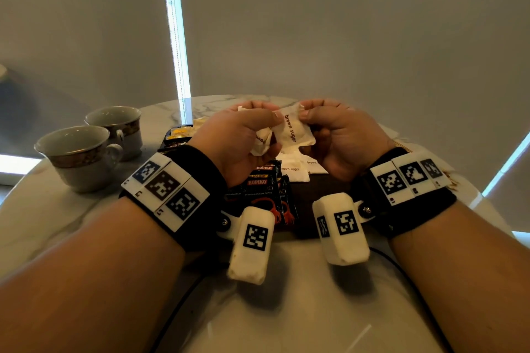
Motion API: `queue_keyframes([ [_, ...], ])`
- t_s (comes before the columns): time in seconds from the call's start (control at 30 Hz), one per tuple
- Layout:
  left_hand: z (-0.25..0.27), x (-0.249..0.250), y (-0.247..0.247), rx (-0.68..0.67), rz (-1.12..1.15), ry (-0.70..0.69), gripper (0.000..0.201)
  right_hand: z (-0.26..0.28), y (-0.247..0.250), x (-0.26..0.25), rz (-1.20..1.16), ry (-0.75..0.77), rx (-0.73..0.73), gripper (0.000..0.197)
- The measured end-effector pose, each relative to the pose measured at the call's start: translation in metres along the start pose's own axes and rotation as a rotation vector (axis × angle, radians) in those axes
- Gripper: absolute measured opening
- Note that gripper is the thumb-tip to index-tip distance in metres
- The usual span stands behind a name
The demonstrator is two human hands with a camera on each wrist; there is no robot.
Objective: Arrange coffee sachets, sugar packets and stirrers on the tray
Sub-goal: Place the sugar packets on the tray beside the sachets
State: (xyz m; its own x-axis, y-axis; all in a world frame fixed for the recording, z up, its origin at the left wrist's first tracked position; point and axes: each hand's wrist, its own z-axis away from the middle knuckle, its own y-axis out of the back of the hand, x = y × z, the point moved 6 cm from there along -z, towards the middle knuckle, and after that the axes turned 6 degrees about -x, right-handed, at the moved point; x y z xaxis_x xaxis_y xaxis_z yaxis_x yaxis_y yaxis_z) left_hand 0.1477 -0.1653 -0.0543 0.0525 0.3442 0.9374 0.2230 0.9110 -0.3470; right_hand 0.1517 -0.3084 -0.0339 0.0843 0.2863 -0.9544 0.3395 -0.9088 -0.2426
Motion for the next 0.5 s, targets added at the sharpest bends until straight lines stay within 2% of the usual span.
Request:
queue_keyframes([
  [0.17,0.0022,-0.0004,-0.0028,-0.036,-0.026,0.014,0.011,-0.005,0.0002,0.0033,-0.017,0.011,-0.004,0.012],
  [0.23,0.0031,-0.002,-0.0041,-0.052,-0.059,0.034,0.017,-0.0063,0.0016,0.0046,0.013,0.011,-0.01,0.011],
  [0.4,0.0047,-0.0005,-0.0039,-0.018,-0.114,0.021,0.005,-0.0062,0.0014,0.0068,0.064,0.006,0.002,0.009],
  [0.5,0.0027,0.0012,-0.0032,0.003,-0.066,-0.014,0.008,-0.0054,0.0025,0.0081,0.066,-0.001,-0.005,0.008],
])
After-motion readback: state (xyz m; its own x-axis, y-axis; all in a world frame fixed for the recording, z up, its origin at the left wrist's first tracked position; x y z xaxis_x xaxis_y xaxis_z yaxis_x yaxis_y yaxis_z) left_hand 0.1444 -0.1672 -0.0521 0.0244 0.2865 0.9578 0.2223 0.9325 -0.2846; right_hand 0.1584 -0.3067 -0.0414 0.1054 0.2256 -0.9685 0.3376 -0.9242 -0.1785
